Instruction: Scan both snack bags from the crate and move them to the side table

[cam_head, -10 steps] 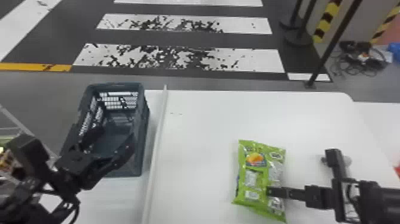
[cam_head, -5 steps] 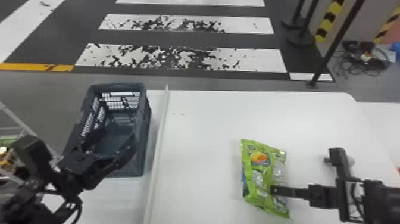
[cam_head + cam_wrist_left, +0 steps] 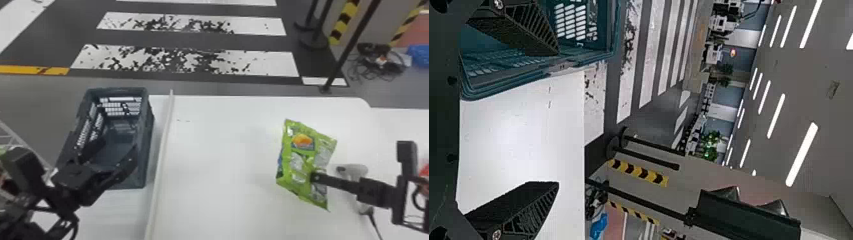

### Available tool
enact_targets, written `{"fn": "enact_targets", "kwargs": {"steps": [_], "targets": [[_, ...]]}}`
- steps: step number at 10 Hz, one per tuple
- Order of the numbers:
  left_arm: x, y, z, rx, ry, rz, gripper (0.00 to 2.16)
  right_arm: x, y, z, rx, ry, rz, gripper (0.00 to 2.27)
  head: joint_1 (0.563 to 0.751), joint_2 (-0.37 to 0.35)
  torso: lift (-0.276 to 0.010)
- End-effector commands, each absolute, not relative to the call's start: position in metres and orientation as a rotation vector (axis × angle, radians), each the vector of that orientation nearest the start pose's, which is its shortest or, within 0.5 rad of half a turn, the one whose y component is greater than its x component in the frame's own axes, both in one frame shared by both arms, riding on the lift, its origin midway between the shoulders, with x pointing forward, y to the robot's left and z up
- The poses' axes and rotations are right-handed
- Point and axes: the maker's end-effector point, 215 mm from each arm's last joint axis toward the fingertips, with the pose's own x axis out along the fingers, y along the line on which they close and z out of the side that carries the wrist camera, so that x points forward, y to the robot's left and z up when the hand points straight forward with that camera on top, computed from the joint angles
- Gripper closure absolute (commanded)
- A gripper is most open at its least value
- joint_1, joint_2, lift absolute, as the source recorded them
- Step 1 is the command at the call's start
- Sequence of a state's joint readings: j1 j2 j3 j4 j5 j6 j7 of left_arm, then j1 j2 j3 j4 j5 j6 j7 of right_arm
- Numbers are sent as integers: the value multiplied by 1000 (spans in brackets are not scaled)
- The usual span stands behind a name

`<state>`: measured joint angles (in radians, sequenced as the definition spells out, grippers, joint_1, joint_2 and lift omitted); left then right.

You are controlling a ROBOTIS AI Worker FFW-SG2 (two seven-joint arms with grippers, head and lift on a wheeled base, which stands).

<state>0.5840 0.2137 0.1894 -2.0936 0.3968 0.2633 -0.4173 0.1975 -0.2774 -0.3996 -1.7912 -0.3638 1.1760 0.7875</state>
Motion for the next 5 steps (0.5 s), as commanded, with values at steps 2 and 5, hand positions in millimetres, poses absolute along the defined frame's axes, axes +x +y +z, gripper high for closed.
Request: {"fn": "enact_targets", "kwargs": {"steps": [2, 5], "targets": [[400, 246, -391, -179, 272, -370, 66, 425, -378, -454, 608, 683, 298, 2246, 695, -116, -29], [399, 244, -392, -166, 280, -375, 66, 478, -494, -448, 594, 519, 78, 2246, 695, -225, -29]]}}
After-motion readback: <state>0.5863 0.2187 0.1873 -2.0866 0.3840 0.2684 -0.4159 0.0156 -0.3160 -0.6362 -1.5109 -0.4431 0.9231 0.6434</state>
